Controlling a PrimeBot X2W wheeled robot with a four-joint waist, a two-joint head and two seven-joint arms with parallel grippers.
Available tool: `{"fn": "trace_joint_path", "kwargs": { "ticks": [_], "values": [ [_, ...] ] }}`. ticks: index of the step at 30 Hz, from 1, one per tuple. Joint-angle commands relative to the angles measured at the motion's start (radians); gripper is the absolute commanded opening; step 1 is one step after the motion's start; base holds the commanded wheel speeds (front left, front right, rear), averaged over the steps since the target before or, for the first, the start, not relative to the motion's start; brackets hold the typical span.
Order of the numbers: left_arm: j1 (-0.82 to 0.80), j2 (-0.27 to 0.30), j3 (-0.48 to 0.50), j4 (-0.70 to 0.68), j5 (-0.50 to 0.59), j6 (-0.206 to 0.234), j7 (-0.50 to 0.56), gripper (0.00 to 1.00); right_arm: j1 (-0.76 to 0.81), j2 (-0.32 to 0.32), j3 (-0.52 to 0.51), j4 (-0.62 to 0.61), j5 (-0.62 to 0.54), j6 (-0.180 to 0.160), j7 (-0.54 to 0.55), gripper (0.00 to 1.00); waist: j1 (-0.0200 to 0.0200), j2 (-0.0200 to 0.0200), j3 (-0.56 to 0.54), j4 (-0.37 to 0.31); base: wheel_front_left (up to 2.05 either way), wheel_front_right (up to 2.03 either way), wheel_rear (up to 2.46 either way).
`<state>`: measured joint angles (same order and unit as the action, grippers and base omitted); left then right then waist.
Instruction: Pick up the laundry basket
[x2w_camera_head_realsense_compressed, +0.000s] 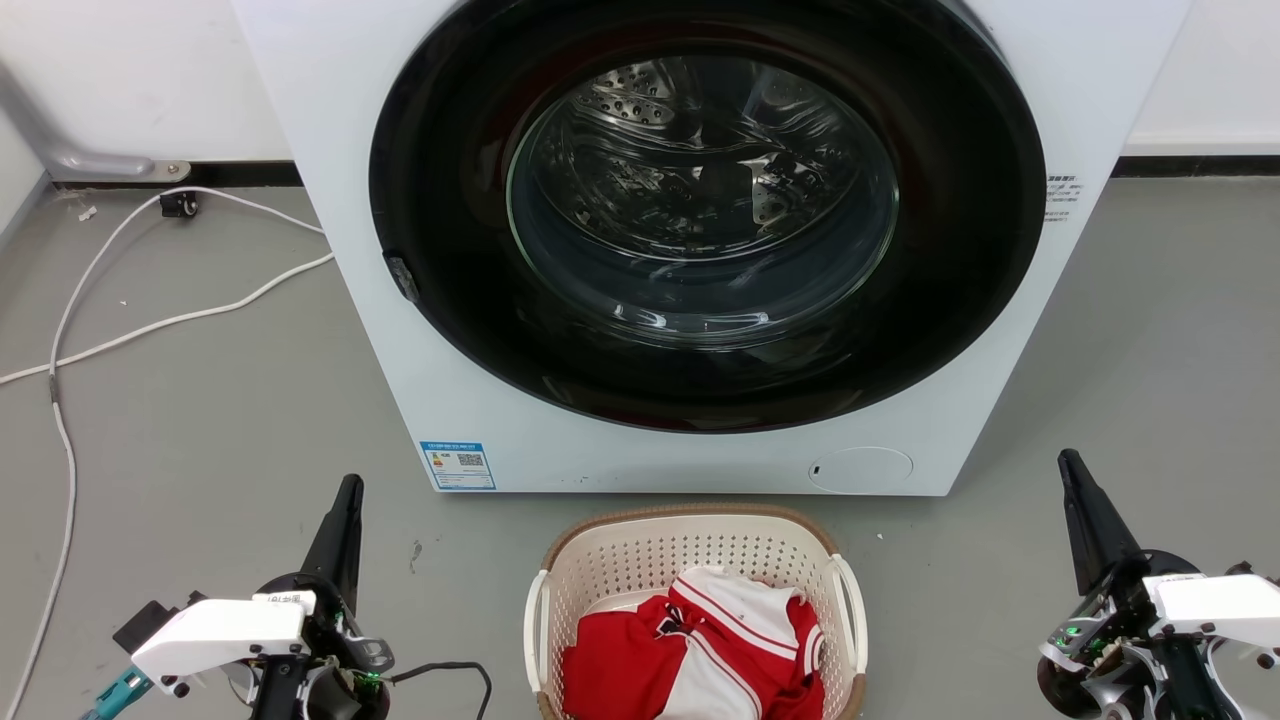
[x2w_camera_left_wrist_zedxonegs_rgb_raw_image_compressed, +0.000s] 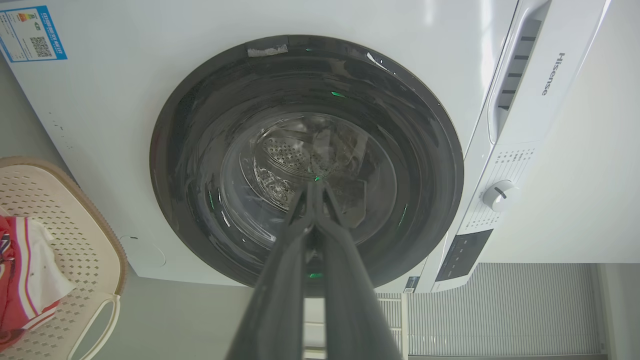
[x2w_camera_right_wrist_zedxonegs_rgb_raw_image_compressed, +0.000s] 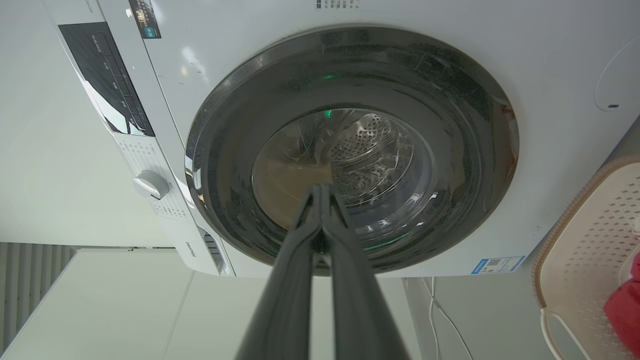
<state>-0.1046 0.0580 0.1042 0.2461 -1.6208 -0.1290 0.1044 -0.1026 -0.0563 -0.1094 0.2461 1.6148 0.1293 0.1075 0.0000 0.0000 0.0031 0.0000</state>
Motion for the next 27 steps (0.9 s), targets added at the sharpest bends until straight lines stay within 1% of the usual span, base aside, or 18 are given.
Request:
{"fn": "trace_joint_path", "kwargs": {
  "ticks": [1, 18, 19, 21, 27],
  "values": [
    [-0.008, 0.000, 0.003, 0.000, 0.005, -0.003, 0.006, 0.00, -0.013, 0.005, -0.001, 0.001, -0.007, 0.003, 0.004, 0.00, 0.0000, 0.0000, 0.000, 0.000, 0.00, 0.00, 0.00],
    [-0.008, -0.002, 0.006, 0.001, 0.004, -0.003, 0.007, 0.00, -0.013, 0.006, -0.002, 0.001, -0.006, 0.003, 0.005, 0.00, 0.0000, 0.0000, 0.000, 0.000, 0.00, 0.00, 0.00],
    [0.001, -0.002, 0.001, 0.003, 0.006, 0.000, 0.002, 1.00, 0.002, 0.001, -0.001, 0.002, -0.004, 0.000, 0.000, 1.00, 0.0000, 0.0000, 0.000, 0.000, 0.00, 0.00, 0.00],
    [0.007, -0.003, -0.003, 0.011, 0.007, 0.001, -0.001, 1.00, 0.009, 0.001, 0.001, 0.011, -0.003, 0.000, -0.004, 1.00, 0.0000, 0.0000, 0.000, 0.000, 0.00, 0.00, 0.00],
    [0.009, -0.004, -0.033, -0.011, 0.023, 0.001, -0.032, 1.00, 0.020, 0.001, 0.020, -0.015, -0.006, 0.000, -0.034, 1.00, 0.0000, 0.0000, 0.001, 0.000, 0.00, 0.00, 0.00]
  ]
}}
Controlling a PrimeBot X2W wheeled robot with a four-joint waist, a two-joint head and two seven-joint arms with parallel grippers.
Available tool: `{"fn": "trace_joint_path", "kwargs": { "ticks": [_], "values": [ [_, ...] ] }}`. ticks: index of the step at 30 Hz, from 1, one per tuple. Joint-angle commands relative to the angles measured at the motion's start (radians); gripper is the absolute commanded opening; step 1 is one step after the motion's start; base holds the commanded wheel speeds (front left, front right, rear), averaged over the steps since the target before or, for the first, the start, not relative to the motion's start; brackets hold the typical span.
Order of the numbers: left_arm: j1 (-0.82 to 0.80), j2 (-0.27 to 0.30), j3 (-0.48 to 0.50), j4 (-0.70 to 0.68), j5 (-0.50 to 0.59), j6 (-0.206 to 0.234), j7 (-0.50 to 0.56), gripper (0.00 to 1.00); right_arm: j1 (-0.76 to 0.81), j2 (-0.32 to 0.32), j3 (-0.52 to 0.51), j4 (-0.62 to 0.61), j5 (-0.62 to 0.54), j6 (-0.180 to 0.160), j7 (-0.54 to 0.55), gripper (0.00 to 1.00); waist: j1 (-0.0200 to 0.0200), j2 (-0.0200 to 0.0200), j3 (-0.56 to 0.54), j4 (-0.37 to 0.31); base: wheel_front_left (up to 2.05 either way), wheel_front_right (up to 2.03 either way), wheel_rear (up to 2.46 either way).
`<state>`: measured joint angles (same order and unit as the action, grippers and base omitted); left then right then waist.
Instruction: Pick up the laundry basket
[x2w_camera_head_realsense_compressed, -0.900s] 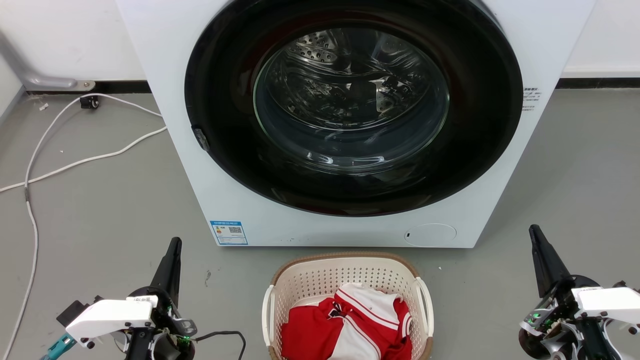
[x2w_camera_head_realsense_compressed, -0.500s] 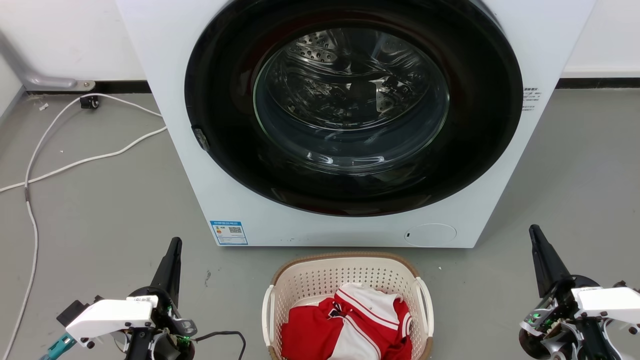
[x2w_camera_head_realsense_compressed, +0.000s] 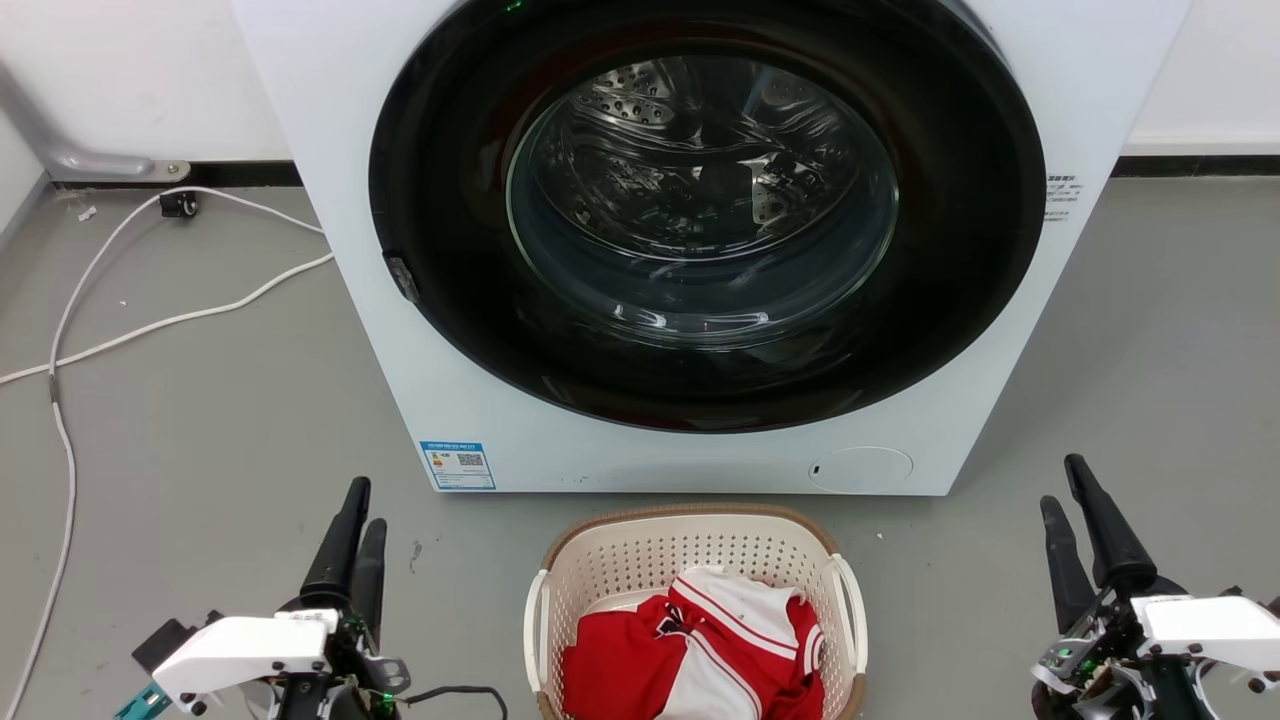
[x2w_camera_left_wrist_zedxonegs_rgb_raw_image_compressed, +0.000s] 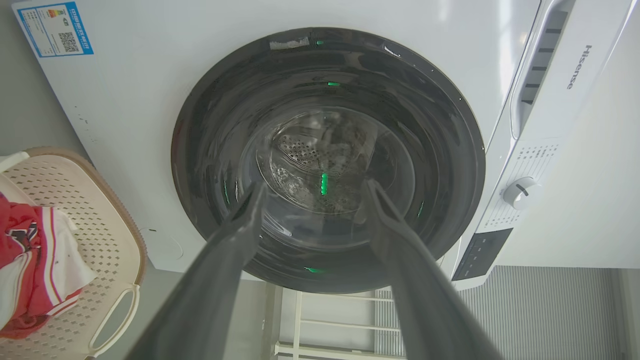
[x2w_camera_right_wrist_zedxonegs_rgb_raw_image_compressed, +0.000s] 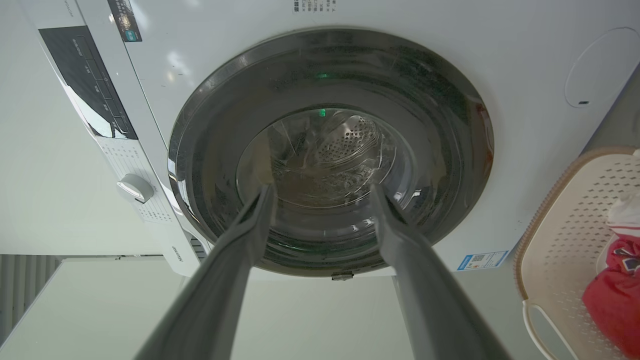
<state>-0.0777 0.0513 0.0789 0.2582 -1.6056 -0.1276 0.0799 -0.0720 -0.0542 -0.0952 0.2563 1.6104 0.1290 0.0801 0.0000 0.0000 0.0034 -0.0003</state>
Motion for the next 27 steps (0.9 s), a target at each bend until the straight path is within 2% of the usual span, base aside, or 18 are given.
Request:
{"fn": "trace_joint_path", "kwargs": {
  "ticks": [1, 7, 13, 27],
  "values": [
    [-0.018, 0.003, -0.012, -0.027, 0.015, -0.001, -0.013, 1.00, -0.009, -0.001, 0.009, -0.028, -0.007, 0.000, -0.012, 1.00, 0.0000, 0.0000, 0.000, 0.000, 0.00, 0.00, 0.00],
    [-0.017, 0.003, -0.025, -0.054, 0.088, -0.001, -0.041, 1.00, -0.005, -0.004, 0.030, -0.036, -0.069, 0.001, -0.042, 1.00, 0.0000, 0.0000, 0.000, 0.000, 0.00, 0.00, 0.00],
    [-0.015, 0.003, -0.032, -0.081, 0.211, -0.001, -0.068, 1.00, -0.004, -0.003, 0.029, -0.053, -0.196, 0.001, -0.068, 1.00, 0.0000, 0.0000, 0.000, 0.001, 0.00, 0.00, 0.00],
    [-0.006, 0.002, -0.045, -0.117, 0.554, 0.017, -0.123, 1.00, 0.012, 0.000, 0.033, -0.089, -0.640, 0.001, -0.123, 1.00, 0.0000, 0.0000, -0.003, 0.005, 0.00, 0.00, 0.00]
  ]
}}
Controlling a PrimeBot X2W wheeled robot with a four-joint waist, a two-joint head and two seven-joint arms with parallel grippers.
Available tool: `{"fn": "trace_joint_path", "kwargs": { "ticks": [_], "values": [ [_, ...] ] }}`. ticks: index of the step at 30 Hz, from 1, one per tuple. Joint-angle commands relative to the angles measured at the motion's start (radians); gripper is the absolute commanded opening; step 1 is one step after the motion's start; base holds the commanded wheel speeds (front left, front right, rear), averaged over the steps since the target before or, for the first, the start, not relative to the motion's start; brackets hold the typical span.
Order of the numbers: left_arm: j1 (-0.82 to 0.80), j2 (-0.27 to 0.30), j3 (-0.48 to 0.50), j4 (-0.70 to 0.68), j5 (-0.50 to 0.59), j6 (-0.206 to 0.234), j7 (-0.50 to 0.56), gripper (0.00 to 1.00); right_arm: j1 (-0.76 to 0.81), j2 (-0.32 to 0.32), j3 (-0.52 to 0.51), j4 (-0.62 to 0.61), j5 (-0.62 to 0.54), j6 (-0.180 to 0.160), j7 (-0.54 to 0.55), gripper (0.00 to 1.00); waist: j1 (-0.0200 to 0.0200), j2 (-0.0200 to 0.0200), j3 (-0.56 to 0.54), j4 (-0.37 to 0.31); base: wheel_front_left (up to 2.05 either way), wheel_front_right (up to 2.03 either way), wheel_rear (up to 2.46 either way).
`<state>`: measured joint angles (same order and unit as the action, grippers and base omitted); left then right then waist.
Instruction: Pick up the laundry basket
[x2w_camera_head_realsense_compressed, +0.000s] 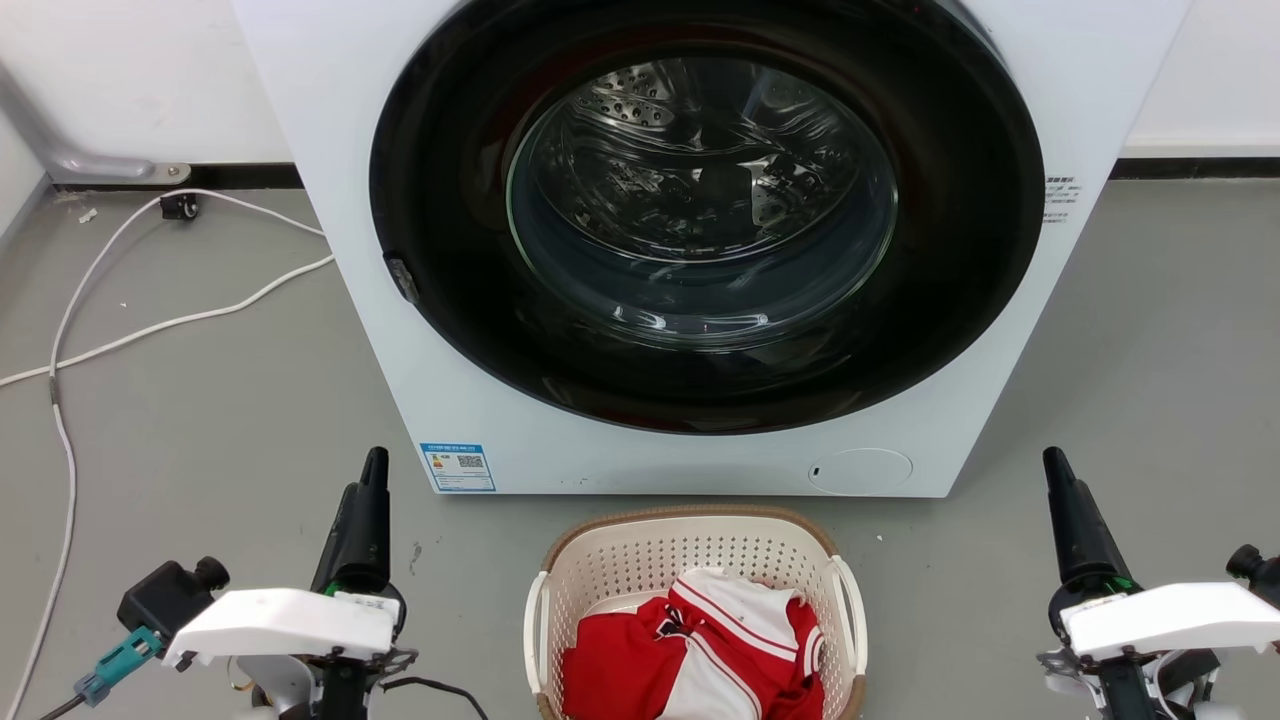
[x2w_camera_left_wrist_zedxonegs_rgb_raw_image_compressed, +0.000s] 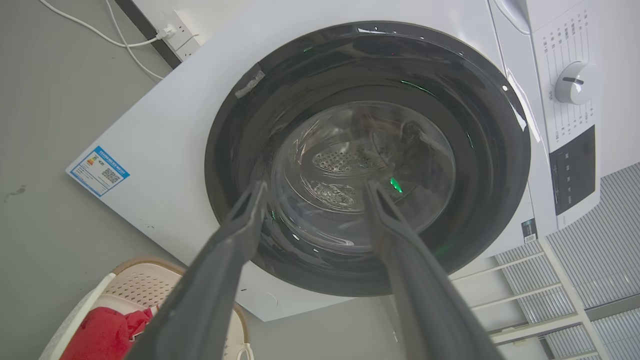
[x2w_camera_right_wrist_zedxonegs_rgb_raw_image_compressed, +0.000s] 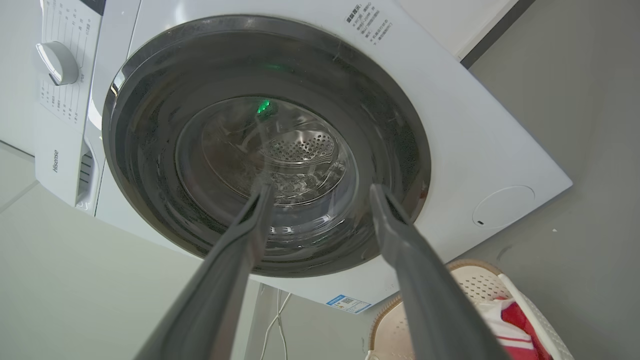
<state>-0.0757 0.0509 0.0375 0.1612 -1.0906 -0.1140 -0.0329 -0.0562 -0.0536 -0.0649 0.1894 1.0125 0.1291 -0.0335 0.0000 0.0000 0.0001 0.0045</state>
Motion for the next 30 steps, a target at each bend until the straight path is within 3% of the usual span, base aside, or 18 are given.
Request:
{"fn": "trace_joint_path", "kwargs": {
  "ticks": [1, 18, 30],
  "values": [
    [-0.007, 0.002, -0.006, -0.021, 0.064, 0.006, -0.013, 1.00, -0.002, 0.000, 0.003, -0.022, -0.068, 0.001, -0.013, 1.00, 0.0000, 0.0000, 0.000, 0.001, 0.00, 0.00, 0.00],
    [-0.006, 0.020, -0.039, -0.012, 0.375, 0.025, -0.067, 1.00, 0.006, 0.001, 0.021, -0.040, -0.382, 0.001, -0.042, 1.00, 0.0000, 0.0000, 0.000, 0.007, 0.00, 0.00, 0.00],
    [-0.015, 0.035, -0.069, -0.001, 0.537, 0.050, -0.102, 1.00, 0.019, 0.002, 0.034, -0.065, -0.558, 0.001, -0.053, 1.00, 0.0000, 0.0000, 0.000, 0.010, 0.00, 0.00, 0.00]
  ]
}}
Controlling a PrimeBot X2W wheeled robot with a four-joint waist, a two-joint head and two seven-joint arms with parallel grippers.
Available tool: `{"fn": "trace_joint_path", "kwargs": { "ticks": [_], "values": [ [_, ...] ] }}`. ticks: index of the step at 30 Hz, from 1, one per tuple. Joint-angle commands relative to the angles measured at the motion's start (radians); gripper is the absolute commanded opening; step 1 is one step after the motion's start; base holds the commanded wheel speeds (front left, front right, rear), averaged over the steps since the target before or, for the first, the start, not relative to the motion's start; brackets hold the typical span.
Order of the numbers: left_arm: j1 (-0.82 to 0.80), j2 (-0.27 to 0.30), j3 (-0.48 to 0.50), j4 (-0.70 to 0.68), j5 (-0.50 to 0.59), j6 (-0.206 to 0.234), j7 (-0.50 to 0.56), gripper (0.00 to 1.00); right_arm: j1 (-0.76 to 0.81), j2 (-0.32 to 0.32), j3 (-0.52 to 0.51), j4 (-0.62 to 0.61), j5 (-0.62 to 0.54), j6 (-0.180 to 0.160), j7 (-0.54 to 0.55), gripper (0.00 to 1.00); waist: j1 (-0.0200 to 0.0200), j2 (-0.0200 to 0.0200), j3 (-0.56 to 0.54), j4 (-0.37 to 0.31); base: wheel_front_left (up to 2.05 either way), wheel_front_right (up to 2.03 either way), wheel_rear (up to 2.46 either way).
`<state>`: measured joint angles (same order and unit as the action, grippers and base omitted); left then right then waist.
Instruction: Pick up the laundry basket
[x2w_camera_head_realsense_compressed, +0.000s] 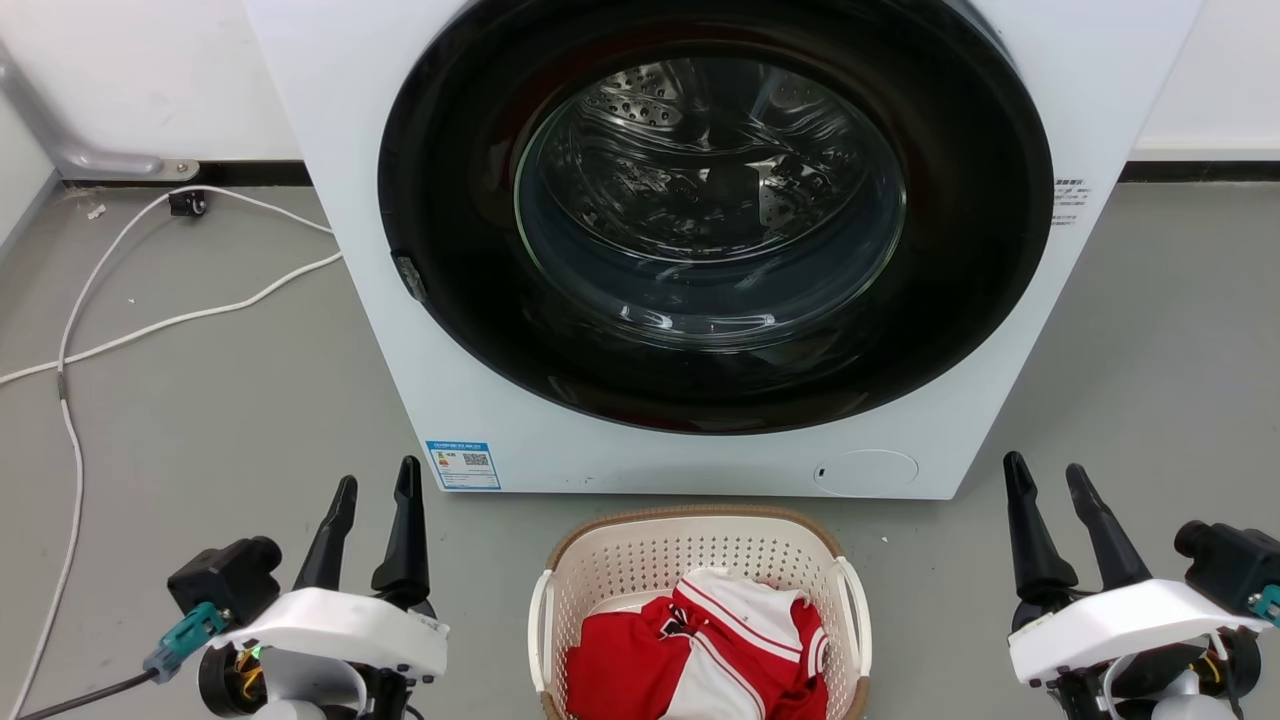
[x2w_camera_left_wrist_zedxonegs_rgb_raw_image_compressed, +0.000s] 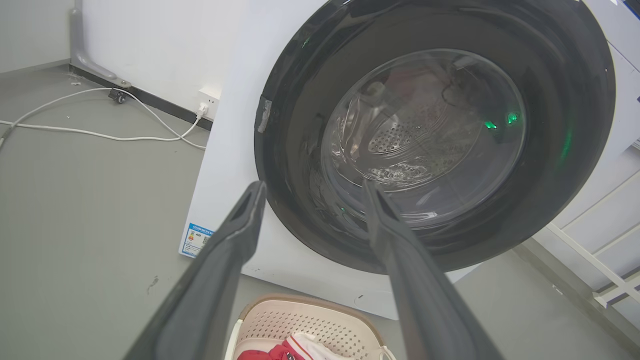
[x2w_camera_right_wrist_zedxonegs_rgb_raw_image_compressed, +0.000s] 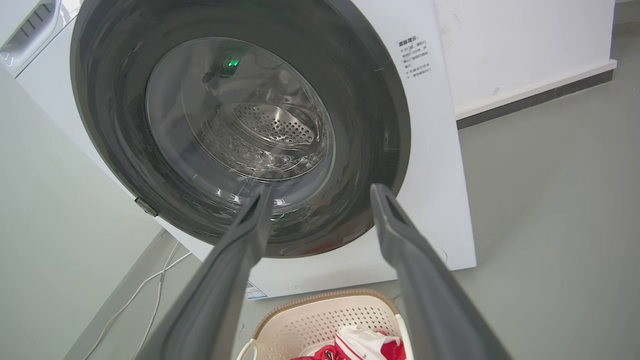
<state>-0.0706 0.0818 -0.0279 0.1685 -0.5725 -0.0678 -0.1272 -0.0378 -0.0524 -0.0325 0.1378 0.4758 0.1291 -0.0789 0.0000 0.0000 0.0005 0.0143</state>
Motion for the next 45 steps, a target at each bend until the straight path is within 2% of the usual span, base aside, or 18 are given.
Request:
{"fn": "trace_joint_path", "kwargs": {
  "ticks": [1, 17, 45],
  "values": [
    [-0.020, 0.006, -0.006, -0.008, 0.030, 0.005, -0.011, 1.00, 0.002, 0.001, 0.002, -0.015, -0.032, 0.001, -0.008, 1.00, 0.0000, 0.0000, 0.000, 0.000, 0.00, 0.00, 0.00],
    [-0.023, 0.022, -0.032, 0.007, 0.191, 0.033, -0.050, 1.00, 0.015, 0.001, 0.013, -0.035, -0.203, 0.002, -0.014, 1.00, 0.0000, 0.0000, 0.001, 0.002, 0.00, 0.00, 0.00],
    [-0.018, 0.017, -0.049, 0.033, 0.400, 0.038, -0.110, 1.00, 0.035, 0.003, 0.018, -0.045, -0.407, 0.001, -0.050, 1.00, 0.0000, 0.0000, -0.001, 0.003, 0.00, 0.00, 0.00]
  ]
}}
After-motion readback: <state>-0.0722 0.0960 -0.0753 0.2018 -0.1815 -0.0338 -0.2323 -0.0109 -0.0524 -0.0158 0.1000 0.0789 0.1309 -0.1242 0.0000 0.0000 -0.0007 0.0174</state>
